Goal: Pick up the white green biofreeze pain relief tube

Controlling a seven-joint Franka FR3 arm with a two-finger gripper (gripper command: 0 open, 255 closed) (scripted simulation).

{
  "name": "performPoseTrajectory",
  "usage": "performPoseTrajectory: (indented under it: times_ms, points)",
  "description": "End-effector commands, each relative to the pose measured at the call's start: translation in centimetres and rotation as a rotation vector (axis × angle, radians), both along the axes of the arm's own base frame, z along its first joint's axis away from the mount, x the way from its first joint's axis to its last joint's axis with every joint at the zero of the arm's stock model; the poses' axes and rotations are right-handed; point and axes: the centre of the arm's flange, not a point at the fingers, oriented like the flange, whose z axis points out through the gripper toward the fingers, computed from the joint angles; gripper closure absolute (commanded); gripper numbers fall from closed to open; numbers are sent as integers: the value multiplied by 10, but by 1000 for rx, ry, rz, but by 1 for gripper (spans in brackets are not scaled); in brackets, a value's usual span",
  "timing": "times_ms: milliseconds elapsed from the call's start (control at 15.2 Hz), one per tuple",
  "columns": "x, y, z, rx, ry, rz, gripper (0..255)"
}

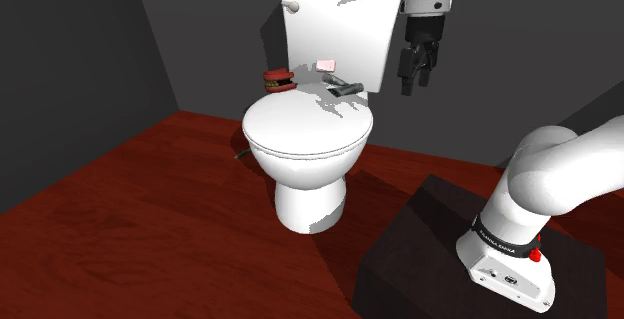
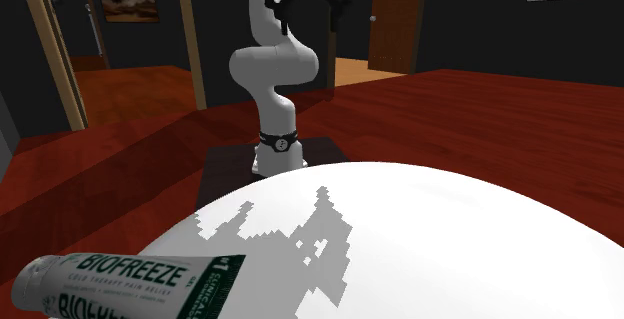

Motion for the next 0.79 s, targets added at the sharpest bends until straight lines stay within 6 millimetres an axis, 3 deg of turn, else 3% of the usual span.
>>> performPoseTrajectory:
  times_ms: [0, 726]
  points:
    - [0, 0, 0, 0, 0, 0, 0]
    - [72, -110, -41, -9, -7, 392, 0]
